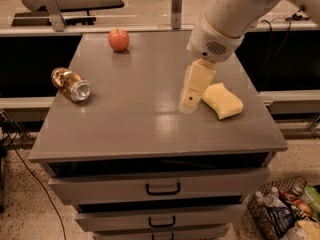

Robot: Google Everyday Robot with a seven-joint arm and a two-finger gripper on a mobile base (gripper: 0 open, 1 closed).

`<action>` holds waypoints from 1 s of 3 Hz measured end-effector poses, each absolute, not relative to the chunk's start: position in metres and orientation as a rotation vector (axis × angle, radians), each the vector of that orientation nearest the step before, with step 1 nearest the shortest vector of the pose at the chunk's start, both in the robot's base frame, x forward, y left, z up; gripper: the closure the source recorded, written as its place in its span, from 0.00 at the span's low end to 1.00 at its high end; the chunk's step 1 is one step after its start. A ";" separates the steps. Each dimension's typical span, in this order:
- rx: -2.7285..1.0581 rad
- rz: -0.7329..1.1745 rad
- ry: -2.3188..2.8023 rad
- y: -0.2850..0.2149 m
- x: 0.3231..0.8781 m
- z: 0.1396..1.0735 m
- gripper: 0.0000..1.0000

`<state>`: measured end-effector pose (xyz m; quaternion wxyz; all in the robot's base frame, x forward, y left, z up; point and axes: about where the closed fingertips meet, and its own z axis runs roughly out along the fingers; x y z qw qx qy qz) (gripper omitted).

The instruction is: Place orange can upright

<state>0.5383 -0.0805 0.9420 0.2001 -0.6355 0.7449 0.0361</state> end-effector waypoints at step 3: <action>-1.759 0.212 2.072 0.003 0.586 0.939 0.00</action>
Offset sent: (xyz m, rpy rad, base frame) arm 0.0266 0.0414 -0.0060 0.0419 0.0352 -0.0073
